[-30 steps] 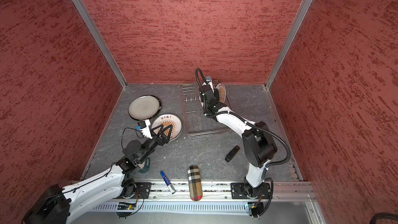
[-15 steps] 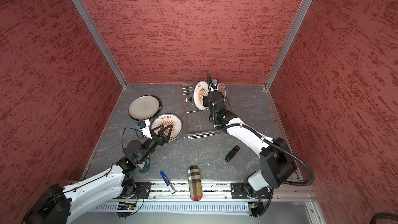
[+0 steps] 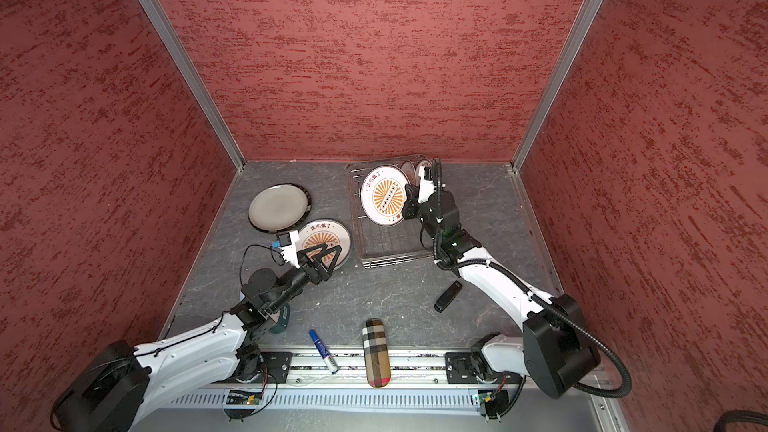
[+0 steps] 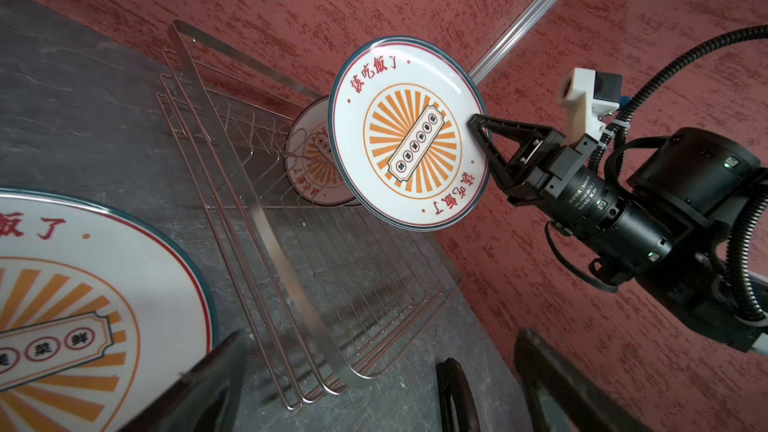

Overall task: Unload the plates from the dish rack
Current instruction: 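Lift the sunburst plate up out of the rack with the right gripper, then carry the sunburst plate toward the left gripper while the left gripper approaches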

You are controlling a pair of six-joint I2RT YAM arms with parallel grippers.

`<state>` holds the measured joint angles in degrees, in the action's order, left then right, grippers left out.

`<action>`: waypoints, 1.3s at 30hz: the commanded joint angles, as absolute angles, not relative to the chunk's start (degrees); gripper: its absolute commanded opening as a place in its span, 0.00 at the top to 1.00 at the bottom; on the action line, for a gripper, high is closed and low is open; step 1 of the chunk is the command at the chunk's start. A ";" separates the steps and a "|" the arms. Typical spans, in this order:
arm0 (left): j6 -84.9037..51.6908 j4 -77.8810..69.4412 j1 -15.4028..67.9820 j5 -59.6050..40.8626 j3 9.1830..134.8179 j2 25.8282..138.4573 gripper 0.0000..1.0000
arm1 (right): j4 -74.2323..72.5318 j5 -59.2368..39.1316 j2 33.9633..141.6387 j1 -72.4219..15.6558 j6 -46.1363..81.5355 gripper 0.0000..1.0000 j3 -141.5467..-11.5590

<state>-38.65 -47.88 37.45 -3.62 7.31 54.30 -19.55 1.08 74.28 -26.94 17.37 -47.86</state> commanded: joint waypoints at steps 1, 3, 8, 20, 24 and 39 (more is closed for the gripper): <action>-39.57 -52.77 37.00 -7.98 8.57 56.03 0.00 | -27.11 -8.16 72.43 -25.27 22.36 1.00 -46.33; -39.84 -54.39 36.92 -9.29 8.86 57.34 0.01 | -28.49 -10.42 71.87 -24.49 23.80 1.00 -44.87; -42.11 -56.35 36.65 -10.27 9.82 60.87 0.01 | -33.88 -17.09 70.10 -22.99 28.17 1.00 -40.10; -45.08 -62.33 37.25 -8.67 11.45 68.91 0.07 | -45.45 -26.47 71.74 -22.41 35.04 1.00 -32.81; -44.77 -61.04 38.35 -6.04 12.43 69.92 0.23 | -49.08 -28.13 75.48 -22.50 36.18 1.00 -32.78; -44.91 -52.03 38.89 -0.70 15.34 68.82 0.69 | -52.82 -29.09 80.24 -22.97 36.39 1.00 -32.89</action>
<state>-45.28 -53.52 38.70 -1.74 13.89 69.63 -47.33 -28.08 80.27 -22.76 35.68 -32.82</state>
